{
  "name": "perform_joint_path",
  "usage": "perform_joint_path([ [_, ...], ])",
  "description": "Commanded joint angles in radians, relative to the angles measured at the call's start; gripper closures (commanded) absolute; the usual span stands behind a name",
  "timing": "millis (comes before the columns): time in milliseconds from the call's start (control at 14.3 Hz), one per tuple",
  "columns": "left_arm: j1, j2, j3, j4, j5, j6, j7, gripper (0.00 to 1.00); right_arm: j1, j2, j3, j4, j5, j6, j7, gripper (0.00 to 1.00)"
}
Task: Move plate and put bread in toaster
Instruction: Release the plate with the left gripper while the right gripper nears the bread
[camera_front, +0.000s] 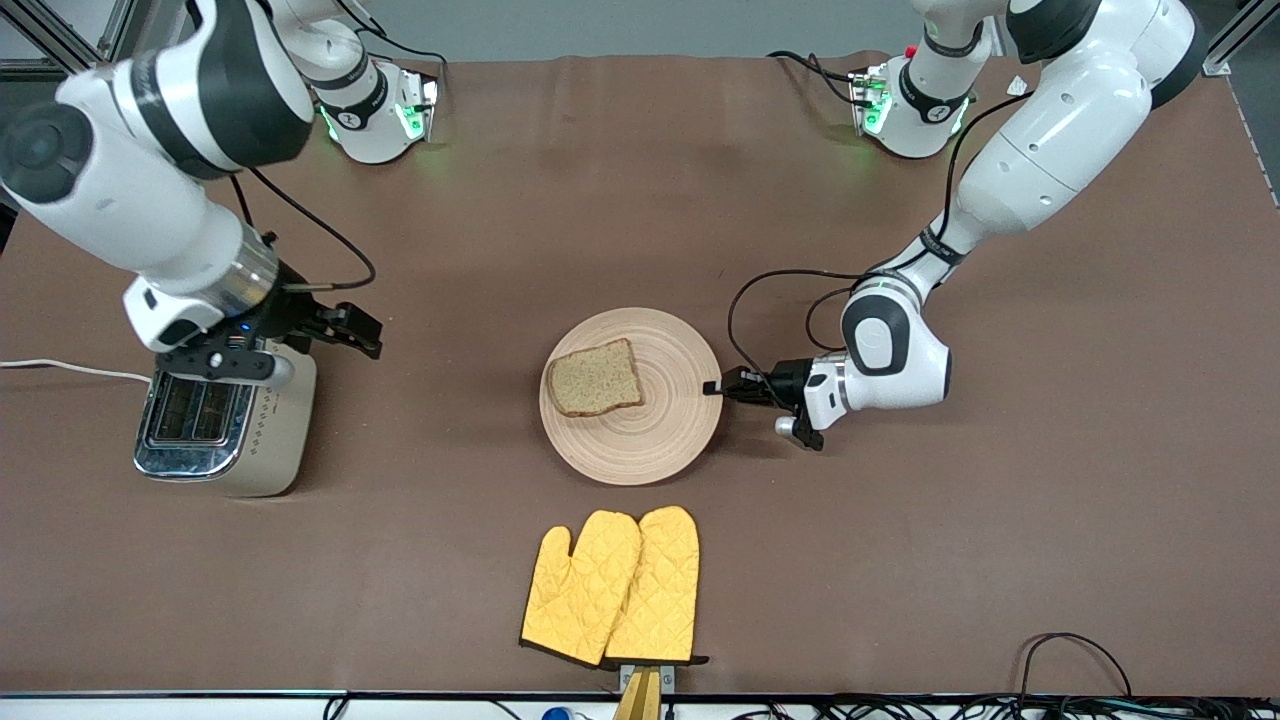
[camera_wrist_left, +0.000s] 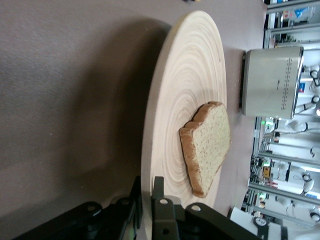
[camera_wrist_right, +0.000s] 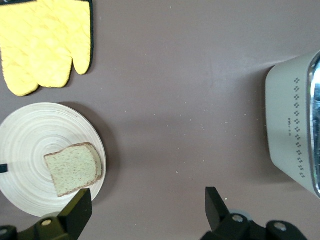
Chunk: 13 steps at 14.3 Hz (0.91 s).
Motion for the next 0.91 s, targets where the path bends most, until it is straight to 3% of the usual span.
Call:
perform_joint_path([
  [0, 0.012, -0.019, -0.003, 0.015, -0.013, -0.006, -0.08, 0.01, 0.044, 0.013, -0.009, -0.026, 0.001, 0.014, 0.103, 0.0],
  [350, 0.054, -0.117, 0.048, 0.041, 0.024, -0.006, -0.151, 0.0, 0.1, 0.015, -0.009, -0.164, -0.002, 0.17, 0.125, 0.0],
  [560, 0.097, -0.184, 0.069, 0.106, 0.282, -0.053, -0.382, 0.0, 0.132, 0.033, -0.009, -0.163, -0.002, 0.196, 0.188, 0.0],
  [840, 0.153, -0.276, 0.068, 0.265, 0.702, -0.352, -0.779, 0.0, 0.169, 0.099, -0.009, -0.158, -0.001, 0.287, 0.219, 0.0],
])
